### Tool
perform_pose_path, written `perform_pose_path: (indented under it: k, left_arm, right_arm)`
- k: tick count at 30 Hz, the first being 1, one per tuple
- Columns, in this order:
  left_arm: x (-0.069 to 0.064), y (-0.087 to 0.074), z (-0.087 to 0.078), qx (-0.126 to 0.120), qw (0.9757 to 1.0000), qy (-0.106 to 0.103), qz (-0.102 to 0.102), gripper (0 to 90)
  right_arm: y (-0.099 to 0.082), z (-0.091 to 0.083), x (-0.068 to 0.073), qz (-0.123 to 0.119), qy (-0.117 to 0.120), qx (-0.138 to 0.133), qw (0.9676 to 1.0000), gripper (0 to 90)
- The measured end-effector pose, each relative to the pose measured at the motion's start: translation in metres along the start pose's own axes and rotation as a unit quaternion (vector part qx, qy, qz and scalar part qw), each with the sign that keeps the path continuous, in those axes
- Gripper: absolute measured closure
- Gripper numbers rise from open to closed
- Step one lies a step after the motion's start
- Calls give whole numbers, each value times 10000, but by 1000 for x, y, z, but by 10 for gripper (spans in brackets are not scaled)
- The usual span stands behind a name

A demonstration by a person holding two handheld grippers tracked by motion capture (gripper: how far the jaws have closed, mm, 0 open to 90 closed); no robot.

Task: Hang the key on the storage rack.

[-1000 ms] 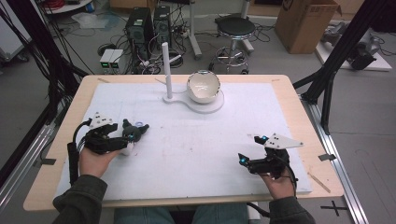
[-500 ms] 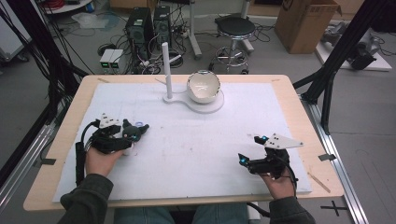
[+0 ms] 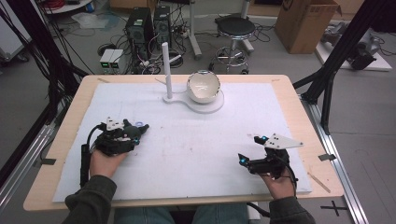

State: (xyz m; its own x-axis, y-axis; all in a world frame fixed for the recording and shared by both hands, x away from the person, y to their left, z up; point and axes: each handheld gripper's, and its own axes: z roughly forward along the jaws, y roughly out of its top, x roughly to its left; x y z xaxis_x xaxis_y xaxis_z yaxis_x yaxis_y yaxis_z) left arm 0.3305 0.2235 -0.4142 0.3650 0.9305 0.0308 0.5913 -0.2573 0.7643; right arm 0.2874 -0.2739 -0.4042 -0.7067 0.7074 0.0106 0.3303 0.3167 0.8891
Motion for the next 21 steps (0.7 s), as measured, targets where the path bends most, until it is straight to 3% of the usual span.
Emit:
perform_pose_path:
  k: [12,17,21]
  left_arm:
    - [-7,0,1,177,9996,211,36,358]
    - [-7,-1,6,356,9985,407,35,389]
    - [-5,-1,6,390,9985,393,37,417]
  right_arm:
    - [0,-1,-1,8,-13,-5,10000,87]
    - [0,-1,-1,3,-12,-19,10000,87]
    - [-1,-2,-1,37,-9,-8,10000,87]
